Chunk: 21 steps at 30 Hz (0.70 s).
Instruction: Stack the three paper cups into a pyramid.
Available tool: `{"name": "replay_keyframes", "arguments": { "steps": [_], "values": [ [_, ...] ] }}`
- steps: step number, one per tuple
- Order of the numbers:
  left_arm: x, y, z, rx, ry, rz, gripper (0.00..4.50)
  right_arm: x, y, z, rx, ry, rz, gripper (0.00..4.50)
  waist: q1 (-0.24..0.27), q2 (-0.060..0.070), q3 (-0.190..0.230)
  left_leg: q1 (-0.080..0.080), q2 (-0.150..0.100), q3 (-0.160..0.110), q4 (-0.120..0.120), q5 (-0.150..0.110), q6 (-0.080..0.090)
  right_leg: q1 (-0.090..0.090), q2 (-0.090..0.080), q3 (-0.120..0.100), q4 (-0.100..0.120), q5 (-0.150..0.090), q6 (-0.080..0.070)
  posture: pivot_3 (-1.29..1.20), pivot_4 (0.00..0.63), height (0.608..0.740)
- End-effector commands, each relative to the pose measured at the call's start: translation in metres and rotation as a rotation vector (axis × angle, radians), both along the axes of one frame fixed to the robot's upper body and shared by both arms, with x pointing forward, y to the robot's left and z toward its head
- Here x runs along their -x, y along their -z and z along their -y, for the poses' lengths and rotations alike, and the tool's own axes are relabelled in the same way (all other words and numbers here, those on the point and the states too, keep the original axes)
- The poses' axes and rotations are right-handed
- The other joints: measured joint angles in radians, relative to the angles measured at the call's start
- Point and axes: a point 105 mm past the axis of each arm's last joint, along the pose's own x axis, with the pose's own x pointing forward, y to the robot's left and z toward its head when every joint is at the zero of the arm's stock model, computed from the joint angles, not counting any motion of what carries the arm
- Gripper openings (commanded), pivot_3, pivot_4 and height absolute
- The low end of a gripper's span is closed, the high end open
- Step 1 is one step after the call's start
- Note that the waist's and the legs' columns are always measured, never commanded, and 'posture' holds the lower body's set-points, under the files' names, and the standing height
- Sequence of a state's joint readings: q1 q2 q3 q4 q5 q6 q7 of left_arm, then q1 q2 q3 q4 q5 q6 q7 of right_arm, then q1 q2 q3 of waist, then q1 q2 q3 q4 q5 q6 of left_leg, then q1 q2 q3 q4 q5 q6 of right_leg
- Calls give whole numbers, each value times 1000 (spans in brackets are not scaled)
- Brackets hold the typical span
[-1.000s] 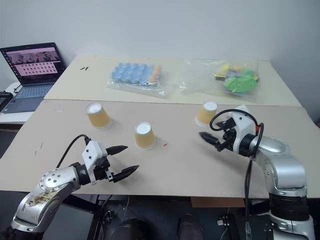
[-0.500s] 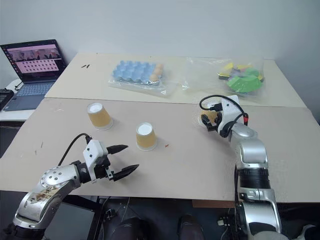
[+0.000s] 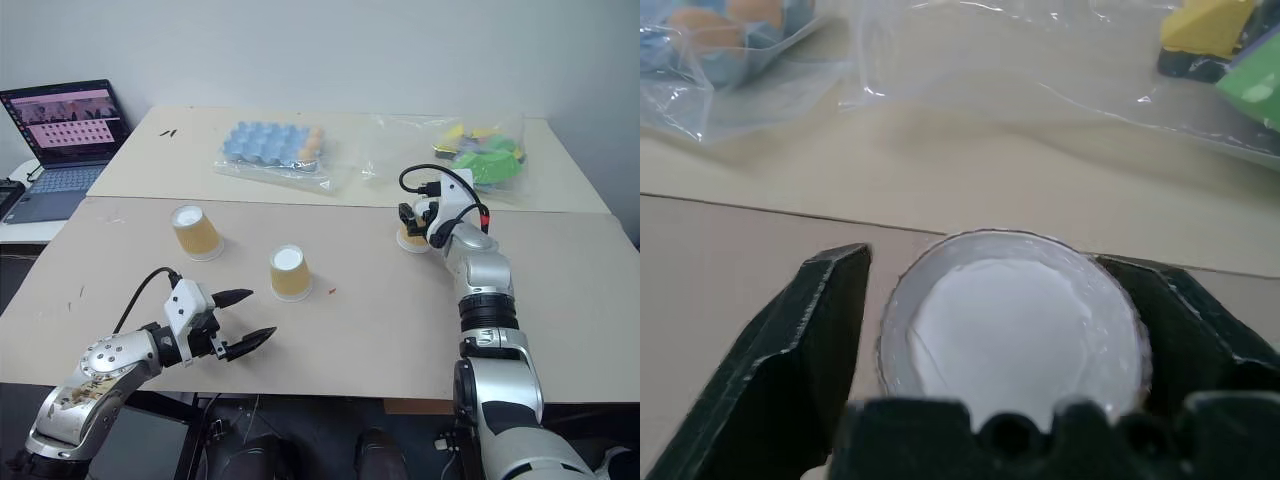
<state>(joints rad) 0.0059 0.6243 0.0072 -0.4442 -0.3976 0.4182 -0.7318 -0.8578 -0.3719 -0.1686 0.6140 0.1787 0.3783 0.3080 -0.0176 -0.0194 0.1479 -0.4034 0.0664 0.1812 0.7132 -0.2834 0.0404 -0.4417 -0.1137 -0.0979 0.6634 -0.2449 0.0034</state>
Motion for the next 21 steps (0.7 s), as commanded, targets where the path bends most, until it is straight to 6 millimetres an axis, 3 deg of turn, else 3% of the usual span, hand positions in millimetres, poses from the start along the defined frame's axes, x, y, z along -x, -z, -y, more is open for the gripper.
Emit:
{"name": "replay_keyframes", "arguments": {
  "steps": [1, 5, 8, 13, 21],
  "values": [
    [4, -11, 1, -7, 5, 45, 4500, 5, -39, -10, 43, -84, 135, 2858, -1, 0, 0, 0, 0, 0, 0, 0, 0, 0, 0, 0, 0, 0, 0, 0, 150, 706],
    [3, -12, 0, -8, -5, 48, 4500, 21, -48, -20, 144, -215, 171, 2858, 1, 1, 0, -1, 0, 0, 0, 0, 0, -1, 0, 0, 0, 0, 0, 0, 150, 706],
    [2, -12, -3, -14, -13, 48, 4500, 55, -64, -52, 215, -517, 219, 2858, 5, 1, 0, -1, 0, 0, 0, 0, 0, -1, 0, 0, 0, 0, 0, 0, 150, 706],
    [4, -11, -3, -17, -12, 43, 4500, 106, -46, -92, 328, -935, 134, 2858, -1, 1, 0, 0, 1, -1, 0, 0, 0, 0, 0, 0, -1, 0, 0, 0, 150, 706],
    [7, -14, -4, -18, -19, 49, 4500, 99, -17, -124, 360, -1048, 89, 2858, 3, 1, 0, 3, 1, -1, 0, 0, 1, 3, -1, 0, 0, 0, 0, 0, 150, 706]
  ]
}}
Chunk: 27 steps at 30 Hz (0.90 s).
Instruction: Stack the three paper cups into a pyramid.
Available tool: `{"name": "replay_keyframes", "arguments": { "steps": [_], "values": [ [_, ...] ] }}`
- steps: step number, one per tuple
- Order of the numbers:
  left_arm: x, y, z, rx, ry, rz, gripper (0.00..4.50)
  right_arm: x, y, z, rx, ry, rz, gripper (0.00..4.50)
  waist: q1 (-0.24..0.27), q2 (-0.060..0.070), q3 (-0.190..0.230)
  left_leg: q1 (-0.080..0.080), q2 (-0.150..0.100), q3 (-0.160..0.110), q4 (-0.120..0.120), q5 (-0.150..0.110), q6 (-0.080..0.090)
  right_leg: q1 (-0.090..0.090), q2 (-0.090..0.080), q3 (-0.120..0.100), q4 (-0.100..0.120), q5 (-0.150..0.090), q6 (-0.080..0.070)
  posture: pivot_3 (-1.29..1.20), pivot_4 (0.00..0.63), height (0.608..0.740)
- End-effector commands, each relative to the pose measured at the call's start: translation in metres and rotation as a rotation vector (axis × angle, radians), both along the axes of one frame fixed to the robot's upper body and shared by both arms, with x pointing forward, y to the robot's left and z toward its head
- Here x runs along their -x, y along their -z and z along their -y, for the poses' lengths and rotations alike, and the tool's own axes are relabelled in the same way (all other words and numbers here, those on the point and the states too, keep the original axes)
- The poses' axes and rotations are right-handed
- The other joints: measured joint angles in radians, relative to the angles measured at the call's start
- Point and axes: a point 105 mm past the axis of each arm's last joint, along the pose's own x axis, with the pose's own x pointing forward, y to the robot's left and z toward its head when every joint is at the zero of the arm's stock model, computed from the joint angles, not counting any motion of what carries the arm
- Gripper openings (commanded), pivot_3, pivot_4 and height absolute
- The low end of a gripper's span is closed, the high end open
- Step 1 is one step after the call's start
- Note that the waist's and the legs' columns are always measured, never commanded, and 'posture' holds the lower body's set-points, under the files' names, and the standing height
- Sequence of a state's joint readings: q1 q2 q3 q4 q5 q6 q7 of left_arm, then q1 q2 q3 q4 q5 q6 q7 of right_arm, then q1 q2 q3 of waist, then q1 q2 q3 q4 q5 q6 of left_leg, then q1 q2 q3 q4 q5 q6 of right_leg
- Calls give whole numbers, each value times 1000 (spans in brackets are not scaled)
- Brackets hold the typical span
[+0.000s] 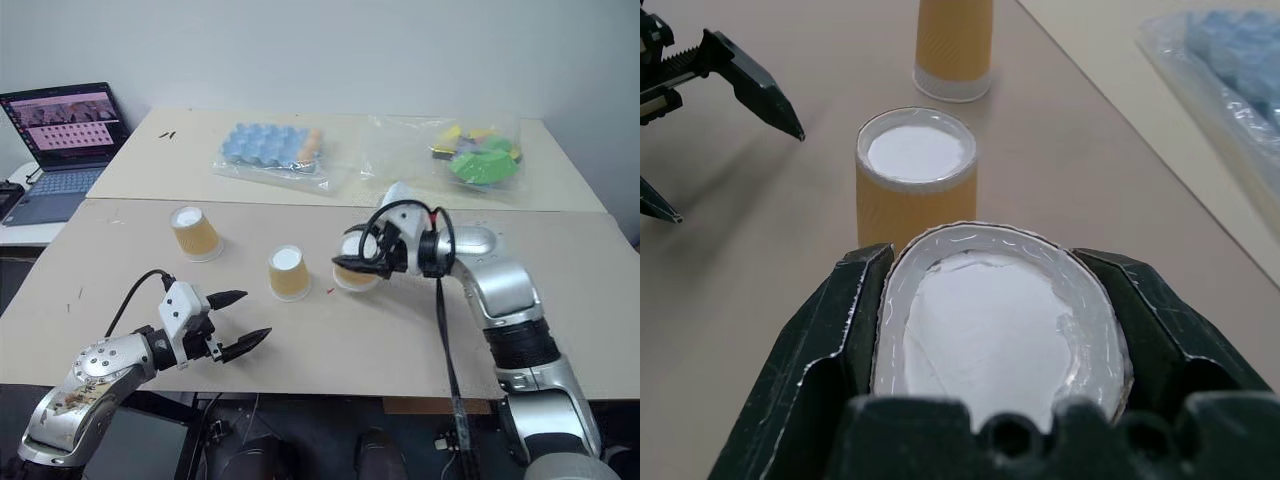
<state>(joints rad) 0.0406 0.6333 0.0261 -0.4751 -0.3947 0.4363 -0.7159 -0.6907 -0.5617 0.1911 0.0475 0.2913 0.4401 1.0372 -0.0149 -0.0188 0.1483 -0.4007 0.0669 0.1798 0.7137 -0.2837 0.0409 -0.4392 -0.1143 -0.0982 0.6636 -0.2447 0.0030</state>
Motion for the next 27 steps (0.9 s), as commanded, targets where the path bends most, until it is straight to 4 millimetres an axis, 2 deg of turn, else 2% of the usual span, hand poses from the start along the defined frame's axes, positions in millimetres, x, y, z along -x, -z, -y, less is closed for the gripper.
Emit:
{"name": "replay_keyframes", "arguments": {
  "steps": [1, 6, 12, 16, 17, 20, 22, 27],
  "values": [
    [3, -16, 1, -4, 6, 59, 4500, -8, -6, -15, -5, -29, 54, 2858, 0, 0, 0, 0, 0, 0, 0, 0, 0, 0, 0, 0, 0, 0, 0, 0, 150, 706],
    [4, -17, -1, -6, -10, 58, 4500, -14, -2, -32, -19, -63, 43, 2858, 0, 0, 0, -2, 0, 0, 0, 0, 0, -2, 0, 0, 0, 0, 0, 0, 150, 706],
    [3, -18, -3, -7, -26, 63, 4500, -18, 0, -39, -38, -69, 36, 2858, 2, 0, 0, -2, 0, 0, 0, 0, 0, -1, 0, -1, 0, 0, 0, 0, 150, 706],
    [3, -19, -3, -3, -38, 68, 4500, -17, 0, -37, -52, -74, 16, 4267, 1, 0, 0, -2, 0, 0, 0, 0, 0, -2, 0, -1, 0, 0, 0, 0, 150, 706],
    [2, -20, -4, -1, -45, 70, 4500, -18, -1, -35, -52, -63, 28, 4451, 1, 0, 0, -2, 0, 0, 0, 0, 0, -2, 0, -1, 0, 0, 0, 0, 150, 706],
    [-1, -21, -9, 7, -92, 82, 4500, -15, -10, -30, -75, -54, 40, 4451, 0, 0, 0, -2, 0, 0, 0, 0, 0, -2, 0, -1, 0, 0, 0, 0, 150, 706],
    [-9, -25, -28, 29, -220, 117, 4500, -7, -30, -19, -136, -53, 52, 4451, 1, 0, 0, -2, 0, 0, 0, 0, 0, -2, 0, -1, 0, 0, 0, 0, 150, 706],
    [-20, -26, -97, 18, -594, 190, 4500, 12, -76, 3, -285, 11, 88, 4451, 2, 0, 0, -3, 0, -2, 0, 0, 0, -2, 0, -2, -1, 0, 0, 0, 150, 706]
  ]
}}
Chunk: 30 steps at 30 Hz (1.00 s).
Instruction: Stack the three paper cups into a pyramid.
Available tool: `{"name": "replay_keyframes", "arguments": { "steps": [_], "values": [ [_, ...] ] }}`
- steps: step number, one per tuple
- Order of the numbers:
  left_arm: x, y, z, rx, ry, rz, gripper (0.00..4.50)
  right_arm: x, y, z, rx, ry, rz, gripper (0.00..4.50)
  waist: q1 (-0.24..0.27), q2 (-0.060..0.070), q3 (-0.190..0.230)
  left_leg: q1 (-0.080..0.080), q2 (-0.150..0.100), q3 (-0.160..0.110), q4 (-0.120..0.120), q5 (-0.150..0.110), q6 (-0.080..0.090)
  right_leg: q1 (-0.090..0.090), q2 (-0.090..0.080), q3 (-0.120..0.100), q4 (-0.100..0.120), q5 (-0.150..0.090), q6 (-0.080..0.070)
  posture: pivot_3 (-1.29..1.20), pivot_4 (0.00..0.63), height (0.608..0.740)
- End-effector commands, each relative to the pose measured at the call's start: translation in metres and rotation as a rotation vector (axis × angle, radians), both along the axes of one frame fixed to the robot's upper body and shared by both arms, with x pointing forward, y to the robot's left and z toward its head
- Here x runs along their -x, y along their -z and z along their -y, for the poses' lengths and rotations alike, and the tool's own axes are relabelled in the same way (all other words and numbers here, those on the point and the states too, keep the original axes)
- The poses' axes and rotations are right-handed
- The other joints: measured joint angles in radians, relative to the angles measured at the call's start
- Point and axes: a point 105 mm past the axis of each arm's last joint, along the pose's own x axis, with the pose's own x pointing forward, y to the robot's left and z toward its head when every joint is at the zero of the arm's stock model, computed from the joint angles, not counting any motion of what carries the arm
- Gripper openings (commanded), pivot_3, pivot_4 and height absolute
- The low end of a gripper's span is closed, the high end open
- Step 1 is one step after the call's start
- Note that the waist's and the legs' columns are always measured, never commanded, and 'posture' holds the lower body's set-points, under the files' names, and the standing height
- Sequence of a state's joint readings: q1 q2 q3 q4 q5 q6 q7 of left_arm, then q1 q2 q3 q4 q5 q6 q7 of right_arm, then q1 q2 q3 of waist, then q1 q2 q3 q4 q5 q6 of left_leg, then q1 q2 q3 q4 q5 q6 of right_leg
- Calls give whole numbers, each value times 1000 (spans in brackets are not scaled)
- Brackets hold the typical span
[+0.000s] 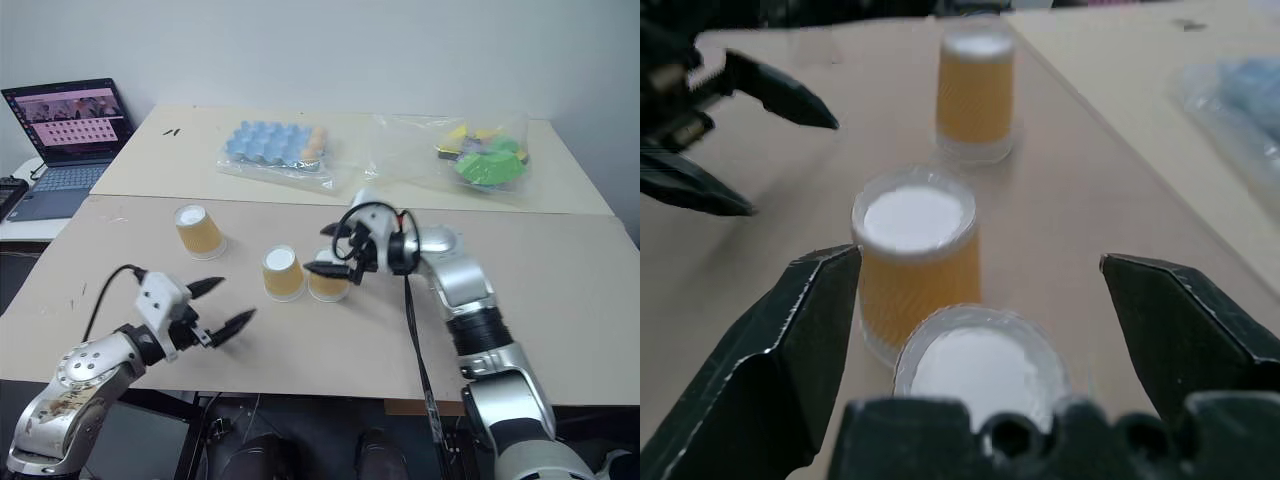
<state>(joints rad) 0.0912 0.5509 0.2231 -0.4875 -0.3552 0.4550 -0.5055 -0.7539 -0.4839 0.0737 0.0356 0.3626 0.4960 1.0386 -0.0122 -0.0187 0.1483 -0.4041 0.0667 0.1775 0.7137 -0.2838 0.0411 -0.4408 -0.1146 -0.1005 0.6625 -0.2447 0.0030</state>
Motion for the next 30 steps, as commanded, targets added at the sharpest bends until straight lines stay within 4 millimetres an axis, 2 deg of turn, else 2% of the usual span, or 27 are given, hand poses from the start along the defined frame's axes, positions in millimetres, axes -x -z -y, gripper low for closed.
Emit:
{"name": "replay_keyframes", "arguments": {
  "steps": [1, 3, 6, 9, 14, 17, 20, 25, 30],
  "values": [
    [-6, -10, -52, -15, -255, 80, 4500, 15, -40, 15, -116, 60, 57, 4451, -1, 0, 0, 0, 0, 0, 0, 0, 0, 0, 0, 0, 0, 0, 0, 0, 150, 706],
    [-11, -11, -67, -11, -307, 90, 4500, 20, -43, 18, -118, 90, 59, 4451, -2, 0, 0, 0, 0, -1, 0, 0, 0, 0, 0, 0, 0, 0, 0, 0, 150, 706],
    [-26, -10, -70, -21, -283, 94, 4500, 29, -33, 20, -89, 125, 46, 4451, 3, 0, 0, 0, 0, -1, 0, 0, 0, 1, -1, -2, 0, 0, 0, 0, 150, 706],
    [-48, -7, -61, -22, -208, 88, 4500, 33, -23, 20, -62, 153, 28, 4451, 14, 0, 0, 0, -2, -2, 1, 0, 1, 2, -2, -4, 1, 0, 0, 0, 150, 706],
    [-82, -4, -46, -16, -109, 83, 4500, 35, -17, 21, -56, 192, 20, 4451, 14, -1, 0, -2, -2, -2, 2, 0, 1, 1, -1, -4, 0, 0, 0, 0, 150, 706],
    [-100, -2, -47, -6, -99, 64, 4500, 34, -18, 27, -54, 228, 30, 4451, 12, -1, 0, -2, -2, -2, 2, 0, 1, 1, 0, -4, 0, 0, 0, 0, 150, 706],
    [-121, -8, -48, 7, -104, 81, 4500, 34, -17, 36, -46, 266, 29, 4451, 12, -3, 1, -3, -3, -1, 3, 0, 1, 1, 0, -5, 0, 0, 0, 0, 150, 706],
    [-139, -19, -41, 14, -76, 103, 4500, 50, -6, 35, -13, 194, -21, 4451, 8, -3, 0, -4, -3, -1, 1, 0, 1, 1, 0, -5, 0, 0, 1, 0, 150, 706],
    [-149, -26, -30, 16, -21, 110, 4500, 65, 5, 30, 20, 103, -76, 4451, 7, -4, 1, -5, -5, -2, 1, -1, 1, 1, 0, -6, 0, 0, 1, 0, 150, 706]
  ]
}}
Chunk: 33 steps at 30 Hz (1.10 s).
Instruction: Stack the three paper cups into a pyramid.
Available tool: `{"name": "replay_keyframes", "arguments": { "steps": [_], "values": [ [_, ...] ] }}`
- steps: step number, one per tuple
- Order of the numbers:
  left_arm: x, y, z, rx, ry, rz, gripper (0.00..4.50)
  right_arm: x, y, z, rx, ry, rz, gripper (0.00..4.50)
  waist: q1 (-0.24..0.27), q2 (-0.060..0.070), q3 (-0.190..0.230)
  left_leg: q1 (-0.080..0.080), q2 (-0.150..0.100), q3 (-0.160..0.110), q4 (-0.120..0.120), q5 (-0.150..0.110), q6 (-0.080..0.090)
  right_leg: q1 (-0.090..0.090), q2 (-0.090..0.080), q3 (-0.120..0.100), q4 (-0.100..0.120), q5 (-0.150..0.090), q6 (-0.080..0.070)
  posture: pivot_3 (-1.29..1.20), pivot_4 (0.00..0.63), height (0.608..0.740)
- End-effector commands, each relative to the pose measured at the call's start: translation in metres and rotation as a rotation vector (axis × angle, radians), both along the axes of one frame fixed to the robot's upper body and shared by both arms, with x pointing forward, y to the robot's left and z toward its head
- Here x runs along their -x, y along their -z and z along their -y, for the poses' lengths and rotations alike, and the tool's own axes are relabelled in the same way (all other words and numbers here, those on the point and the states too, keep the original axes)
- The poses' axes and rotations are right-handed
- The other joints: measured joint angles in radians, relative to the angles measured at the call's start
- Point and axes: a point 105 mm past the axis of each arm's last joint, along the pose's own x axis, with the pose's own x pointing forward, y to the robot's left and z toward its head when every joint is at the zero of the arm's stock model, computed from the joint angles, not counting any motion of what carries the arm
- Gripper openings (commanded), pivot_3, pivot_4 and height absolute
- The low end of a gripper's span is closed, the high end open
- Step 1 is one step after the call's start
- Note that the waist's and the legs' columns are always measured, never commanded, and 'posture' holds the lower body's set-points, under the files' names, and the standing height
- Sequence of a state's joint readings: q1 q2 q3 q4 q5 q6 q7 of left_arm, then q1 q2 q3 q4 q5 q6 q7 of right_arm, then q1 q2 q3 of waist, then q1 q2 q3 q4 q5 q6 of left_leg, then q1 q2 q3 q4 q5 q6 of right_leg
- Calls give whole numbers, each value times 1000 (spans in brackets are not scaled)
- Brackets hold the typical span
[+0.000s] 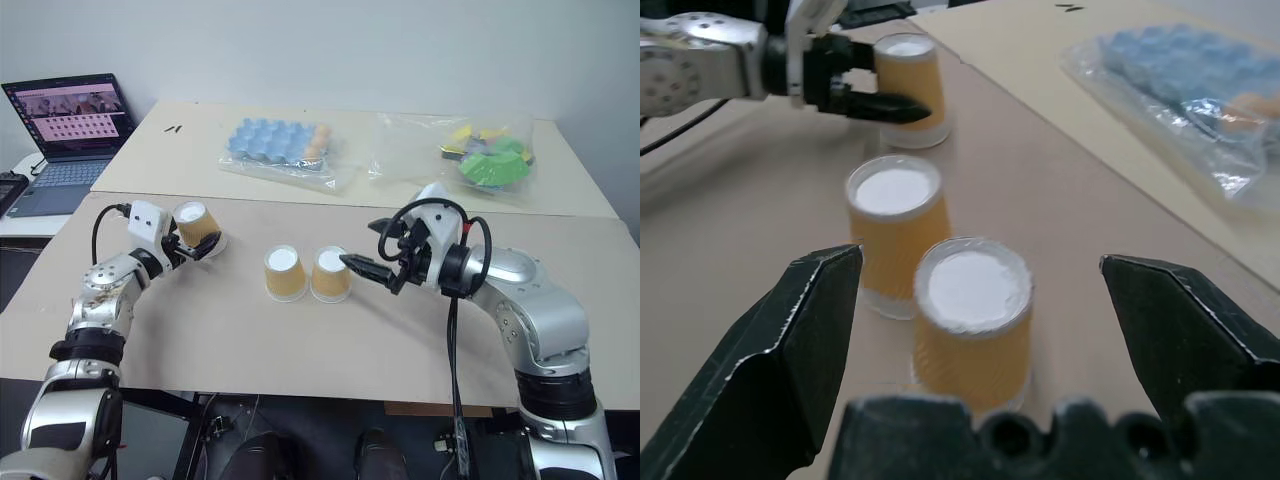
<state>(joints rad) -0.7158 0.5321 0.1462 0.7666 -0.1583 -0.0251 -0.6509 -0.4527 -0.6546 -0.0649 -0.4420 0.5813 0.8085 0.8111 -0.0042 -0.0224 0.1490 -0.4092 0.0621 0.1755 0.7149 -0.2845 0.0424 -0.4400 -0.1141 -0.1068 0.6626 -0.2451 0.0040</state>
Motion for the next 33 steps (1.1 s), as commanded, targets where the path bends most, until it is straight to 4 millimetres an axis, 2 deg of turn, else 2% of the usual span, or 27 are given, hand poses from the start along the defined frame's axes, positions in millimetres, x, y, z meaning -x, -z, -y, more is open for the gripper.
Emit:
{"name": "replay_keyframes", "arguments": {
  "steps": [1, 10, 13, 15, 17, 20, 23, 26, 27, 29, 30, 31, 33],
  "values": [
    [-6, -18, 12, -8, 57, 54, 4500, 14, -6, -5, 6, -76, 22, 4451, -1, 0, 0, 0, 0, 0, 0, 0, 0, 0, 0, 0, 0, 0, 0, 0, 150, 706],
    [-12, -23, 21, 25, 87, 60, 4500, 13, 1, -11, 6, -83, 6, 4451, -8, -1, 0, 0, 0, -2, 2, 0, 0, 0, 0, 0, 0, 0, 0, 0, 150, 706],
    [-12, -23, 20, 23, 84, 63, 3829, 11, 1, -12, 5, -77, 8, 4500, -8, -1, 0, 0, 0, -2, 1, 0, 0, 0, 0, 0, 0, 0, 0, 0, 150, 706],
    [-12, -22, 19, 17, 81, 56, 3022, 11, 2, -12, 6, -77, 6, 4500, -8, -1, 0, 0, 0, -2, 2, 0, 0, 0, 0, 0, 0, 0, 0, 0, 150, 706],
    [-11, -22, 18, 15, 80, 54, 2493, 10, 2, -12, 7, -76, 5, 4500, -8, -1, 0, 0, 0, -2, 2, 0, 0, 0, 0, 0, 0, 0, 0, 0, 150, 706],
    [-12, -30, 18, 15, 74, 77, 2493, 8, 2, -12, 9, -69, 7, 4500, -8, -1, 0, 0, 0, -2, 2, 0, 0, 0, 0, 0, 0, 0, 0, 0, 150, 706],
    [-12, -48, 30, 17, 122, 128, 2493, 7, 4, -12, 14, -67, 7, 4500, -8, -1, 1, 0, 0, -2, 2, 0, 0, 0, 0, 0, 0, 0, 0, 0, 150, 706],
    [-6, -87, 66, 40, 282, 219, 2493, 4, 5, -11, 22, -51, 9, 4500, -4, -2, 1, -1, 0, -2, 2, 0, 0, 0, 0, -1, 0, 0, 0, 0, 150, 706],
    [0, -107, 85, 57, 362, 257, 2493, 2, 6, -10, 28, -45, 11, 4500, 0, -2, 1, -2, 0, -3, 3, 0, 0, 0, 0, -2, 1, 0, 0, 0, 150, 706],
    [30, -153, 133, 131, 636, 296, 2493, -1, 9, -9, 39, -23, 12, 4500, 6, -4, 2, -6, 2, -6, 7, 0, 0, 0, 0, -6, 1, 0, 0, 0, 150, 706],
    [45, -164, 148, 137, 741, 297, 2493, -2, 11, -8, 45, -14, 12, 4500, 6, -4, 2, -9, 2, -6, 10, 0, 1, 0, 0, -8, 1, 0, 0, 0, 150, 706],
    [55, -168, 157, 135, 811, 274, 2493, -3, 13, -8, 49, -6, 13, 4500, 6, -4, 2, -11, 3, -7, 12, -1, 1, 0, 0, -10, 1, 0, 0, 0, 150, 706],
    [70, -164, 165, 120, 901, 215, 2493, -3, 14, -8, 50, 1, 14, 4500, 5, -3, 1, -13, 3, -9, 13, -1, 1, -1, 0, -11, 1, 0, 1, 0, 150, 706]
  ]
}}
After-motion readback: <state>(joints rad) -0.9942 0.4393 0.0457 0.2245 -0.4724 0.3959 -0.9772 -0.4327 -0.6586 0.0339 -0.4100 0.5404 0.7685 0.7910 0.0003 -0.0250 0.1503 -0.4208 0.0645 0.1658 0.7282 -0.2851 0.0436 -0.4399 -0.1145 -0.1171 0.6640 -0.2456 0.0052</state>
